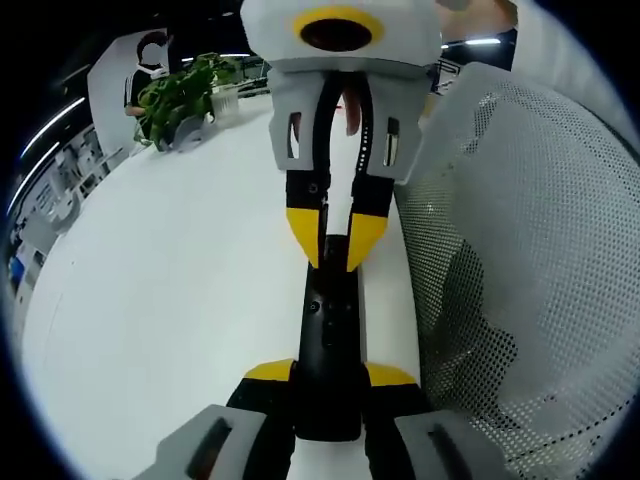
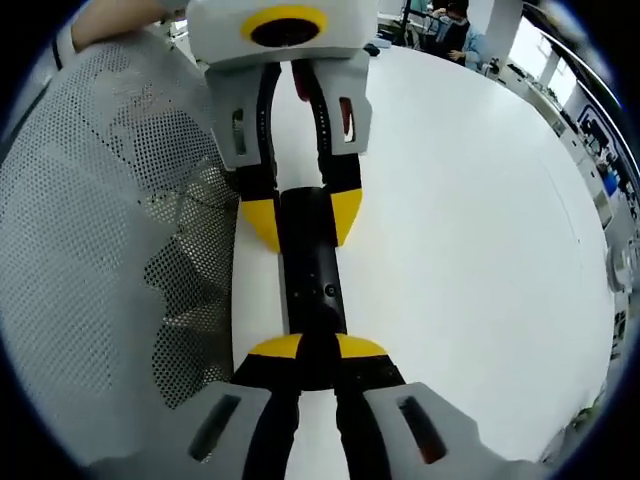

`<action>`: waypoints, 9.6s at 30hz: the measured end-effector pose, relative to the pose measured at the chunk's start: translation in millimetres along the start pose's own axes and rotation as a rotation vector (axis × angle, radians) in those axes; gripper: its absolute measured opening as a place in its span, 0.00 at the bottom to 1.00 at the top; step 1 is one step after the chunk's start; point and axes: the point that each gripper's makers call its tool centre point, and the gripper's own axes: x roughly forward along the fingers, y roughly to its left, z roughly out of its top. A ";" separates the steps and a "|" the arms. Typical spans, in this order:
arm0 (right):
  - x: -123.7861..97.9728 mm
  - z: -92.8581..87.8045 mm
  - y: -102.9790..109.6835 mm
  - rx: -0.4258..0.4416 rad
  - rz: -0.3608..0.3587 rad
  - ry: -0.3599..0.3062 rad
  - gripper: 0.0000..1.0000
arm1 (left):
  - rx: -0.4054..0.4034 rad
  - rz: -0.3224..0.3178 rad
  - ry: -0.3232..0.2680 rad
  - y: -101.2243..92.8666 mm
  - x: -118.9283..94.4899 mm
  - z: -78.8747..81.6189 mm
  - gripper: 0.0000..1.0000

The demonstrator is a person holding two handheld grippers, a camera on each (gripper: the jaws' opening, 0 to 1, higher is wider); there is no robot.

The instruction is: Press the specified remote control buttons in sequence, fully releasing each button before pressing the next.

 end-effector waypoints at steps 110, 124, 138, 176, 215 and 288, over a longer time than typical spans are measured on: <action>11.7 31.3 2.3 -0.120 -0.094 -0.090 0.00 | -0.064 -0.007 -0.034 1.8 0.6 0.1 0.24; 14.2 31.9 -1.7 0.006 0.008 -0.032 0.00 | -0.077 -0.010 -0.037 1.5 0.3 1.6 0.24; 12.1 26.1 -24.1 -0.123 -0.108 -0.026 0.00 | -0.082 -0.010 -0.043 0.7 -0.9 2.4 0.24; 17.0 34.9 -11.7 -0.008 0.001 -0.050 0.00 | -0.081 -0.011 -0.059 0.7 -1.4 1.6 0.24; 17.7 45.8 5.0 -0.177 -0.098 -0.097 0.00 | -0.098 -0.017 -0.068 -0.3 -1.1 2.8 0.24; 12.8 -0.9 2.6 -0.036 0.000 -0.167 0.25 | -0.102 -0.032 -0.083 -3.1 0.5 4.8 0.25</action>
